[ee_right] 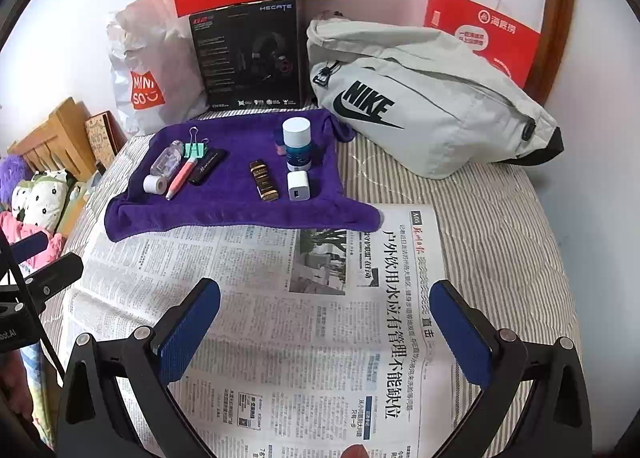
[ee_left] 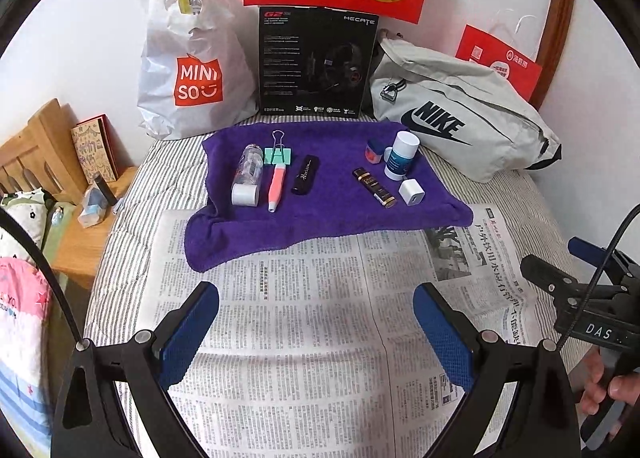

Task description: Organize rigid objects

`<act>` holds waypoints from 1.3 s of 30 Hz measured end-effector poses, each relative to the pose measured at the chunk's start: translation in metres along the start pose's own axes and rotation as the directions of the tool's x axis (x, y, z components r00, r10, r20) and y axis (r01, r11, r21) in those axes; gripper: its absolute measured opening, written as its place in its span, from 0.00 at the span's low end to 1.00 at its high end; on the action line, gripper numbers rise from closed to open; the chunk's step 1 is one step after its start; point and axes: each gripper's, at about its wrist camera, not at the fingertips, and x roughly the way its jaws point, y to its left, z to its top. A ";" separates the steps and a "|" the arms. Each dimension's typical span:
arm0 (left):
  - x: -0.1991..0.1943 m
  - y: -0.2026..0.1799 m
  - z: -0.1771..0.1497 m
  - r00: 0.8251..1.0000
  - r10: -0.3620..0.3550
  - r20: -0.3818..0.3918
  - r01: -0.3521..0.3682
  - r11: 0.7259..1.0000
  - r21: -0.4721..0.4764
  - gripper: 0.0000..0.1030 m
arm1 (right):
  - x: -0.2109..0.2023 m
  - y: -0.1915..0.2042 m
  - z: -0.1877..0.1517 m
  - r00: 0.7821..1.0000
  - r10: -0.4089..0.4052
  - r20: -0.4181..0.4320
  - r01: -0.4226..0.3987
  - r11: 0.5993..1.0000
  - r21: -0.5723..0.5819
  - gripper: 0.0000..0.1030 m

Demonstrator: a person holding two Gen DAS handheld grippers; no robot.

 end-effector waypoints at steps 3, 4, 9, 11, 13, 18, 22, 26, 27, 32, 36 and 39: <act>-0.001 -0.001 -0.002 1.000 0.011 -0.003 -0.011 1.000 0.008 0.96 | -0.003 -0.003 -0.002 1.000 -0.001 0.004 0.001 1.000 0.007 1.00; -0.001 -0.001 -0.003 1.000 0.010 -0.004 -0.010 1.000 0.007 0.96 | -0.004 -0.004 -0.002 1.000 -0.001 0.006 0.001 1.000 0.009 1.00; -0.001 -0.001 -0.004 1.000 0.011 -0.010 -0.011 1.000 0.006 0.96 | -0.007 -0.005 -0.004 1.000 -0.001 0.011 0.001 1.000 0.011 1.00; -0.002 -0.002 -0.005 1.000 0.013 -0.009 -0.012 1.000 0.009 0.96 | -0.008 -0.005 -0.004 1.000 -0.001 0.012 0.001 1.000 0.013 1.00; -0.002 -0.002 -0.005 1.000 0.014 -0.011 -0.014 1.000 0.011 0.96 | -0.008 -0.005 -0.004 1.000 0.001 0.014 -0.001 1.000 0.012 1.00; -0.004 -0.001 -0.005 1.000 0.012 -0.009 -0.012 1.000 0.012 0.96 | -0.010 -0.004 -0.005 1.000 0.005 0.017 -0.005 1.000 0.007 1.00; -0.005 -0.001 -0.006 1.000 0.012 -0.008 -0.012 1.000 0.012 0.96 | -0.011 -0.003 -0.005 1.000 0.005 0.016 -0.005 1.000 0.000 1.00; -0.004 -0.002 -0.006 1.000 0.013 -0.009 -0.013 1.000 0.010 0.96 | -0.012 -0.003 -0.006 1.000 0.008 0.015 -0.008 1.000 0.001 1.00; -0.004 -0.002 -0.006 1.000 0.014 -0.010 -0.013 1.000 0.010 0.96 | -0.012 -0.003 -0.006 1.000 0.007 0.015 -0.007 1.000 0.001 1.00; -0.006 -0.001 -0.008 1.000 0.011 -0.012 -0.011 1.000 0.016 0.96 | -0.013 -0.003 -0.006 1.000 0.000 0.019 0.000 1.000 0.004 1.00; -0.005 -0.003 -0.009 1.000 0.011 -0.012 -0.011 1.000 0.021 0.96 | -0.015 -0.003 -0.007 1.000 -0.001 0.022 0.001 1.000 0.002 1.00; -0.005 -0.002 -0.009 1.000 0.009 -0.013 -0.009 1.000 0.026 0.96 | -0.015 -0.003 -0.006 1.000 0.000 0.023 0.000 1.000 0.002 1.00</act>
